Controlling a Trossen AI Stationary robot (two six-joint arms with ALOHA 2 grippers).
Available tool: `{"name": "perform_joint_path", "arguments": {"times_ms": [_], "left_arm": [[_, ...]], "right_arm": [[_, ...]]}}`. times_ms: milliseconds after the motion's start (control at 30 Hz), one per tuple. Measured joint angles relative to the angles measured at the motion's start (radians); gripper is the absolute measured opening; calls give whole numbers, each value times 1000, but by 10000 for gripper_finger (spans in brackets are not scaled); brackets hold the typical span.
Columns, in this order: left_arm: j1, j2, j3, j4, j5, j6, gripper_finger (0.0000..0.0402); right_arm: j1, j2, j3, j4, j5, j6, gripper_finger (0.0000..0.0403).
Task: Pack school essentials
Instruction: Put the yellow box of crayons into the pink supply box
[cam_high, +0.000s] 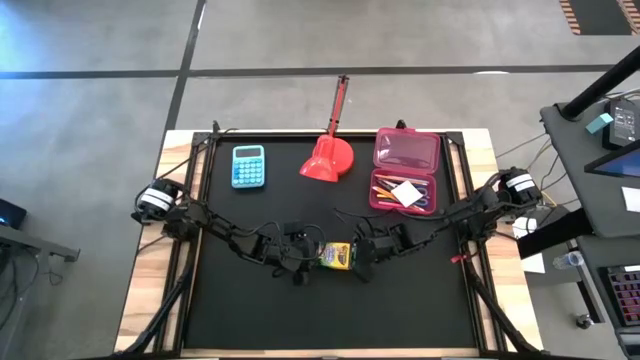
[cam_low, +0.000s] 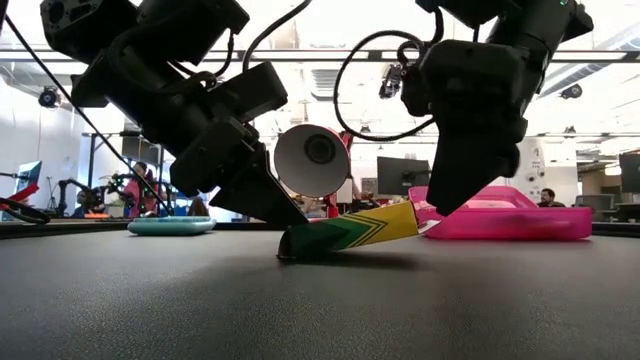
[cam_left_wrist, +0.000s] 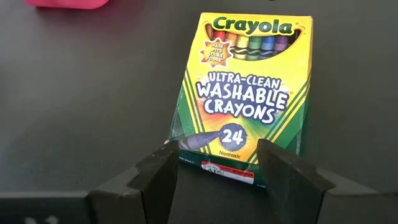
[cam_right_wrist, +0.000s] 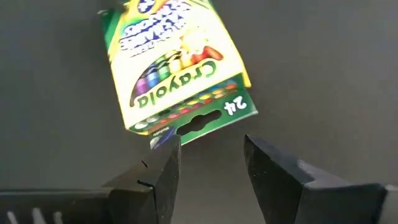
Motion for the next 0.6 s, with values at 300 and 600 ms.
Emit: {"name": "perform_joint_path", "arguments": {"times_ms": [300, 600], "left_arm": [[0, 0, 0, 3, 0, -1, 203], [0, 0, 0, 5, 1, -2, 203]], "right_arm": [[-5, 0, 0, -17, -82, 74, 192], [-6, 0, 0, 31, -122, 57, 278]]}}
